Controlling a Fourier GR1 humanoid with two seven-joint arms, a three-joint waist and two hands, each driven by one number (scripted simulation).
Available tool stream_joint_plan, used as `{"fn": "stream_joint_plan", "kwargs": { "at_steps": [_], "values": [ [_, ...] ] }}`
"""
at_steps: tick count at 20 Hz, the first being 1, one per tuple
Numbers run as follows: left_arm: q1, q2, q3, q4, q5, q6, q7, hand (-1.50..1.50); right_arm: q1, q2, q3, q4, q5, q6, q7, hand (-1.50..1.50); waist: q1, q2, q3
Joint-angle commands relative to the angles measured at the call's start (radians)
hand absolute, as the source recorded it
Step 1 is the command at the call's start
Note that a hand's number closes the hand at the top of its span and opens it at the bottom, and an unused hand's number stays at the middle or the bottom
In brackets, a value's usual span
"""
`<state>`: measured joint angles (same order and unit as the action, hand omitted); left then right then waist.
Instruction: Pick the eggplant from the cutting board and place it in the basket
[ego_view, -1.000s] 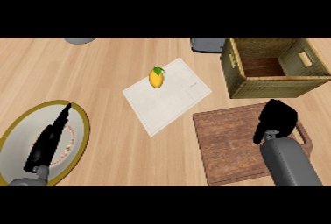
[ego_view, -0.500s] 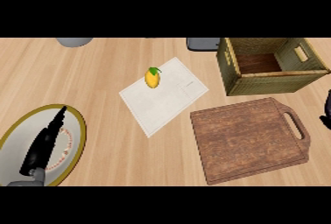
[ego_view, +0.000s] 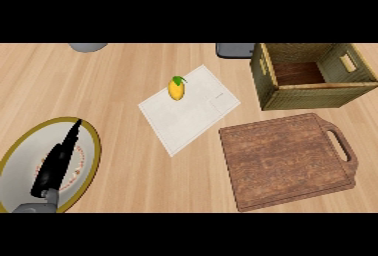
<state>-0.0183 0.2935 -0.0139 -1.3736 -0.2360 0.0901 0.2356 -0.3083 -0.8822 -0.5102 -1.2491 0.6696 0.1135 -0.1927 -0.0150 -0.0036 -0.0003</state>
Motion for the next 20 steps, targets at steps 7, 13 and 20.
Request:
{"fn": "stream_joint_plan", "kwargs": {
  "at_steps": [7, 13, 20],
  "values": [
    [0.060, 0.018, 0.024, -0.064, 0.016, -0.037, -0.004, 0.00, -0.145, -0.181, -0.138, -0.074, -0.270, 0.359, 0.086, 1.50, 0.015, -0.001, -0.001],
    [-0.045, 0.009, 0.042, 0.003, 0.003, -0.050, 0.021, 0.00, -0.229, -0.180, -0.117, -0.083, -0.365, 0.443, 0.215, 1.50, 0.016, 0.003, 0.000],
    [-0.037, -0.012, 0.022, 0.045, -0.018, -0.064, -0.029, 0.00, -0.431, -0.154, 0.060, -0.022, -0.390, 0.450, 0.351, 1.50, 0.031, 0.007, -0.001]
  ]
}}
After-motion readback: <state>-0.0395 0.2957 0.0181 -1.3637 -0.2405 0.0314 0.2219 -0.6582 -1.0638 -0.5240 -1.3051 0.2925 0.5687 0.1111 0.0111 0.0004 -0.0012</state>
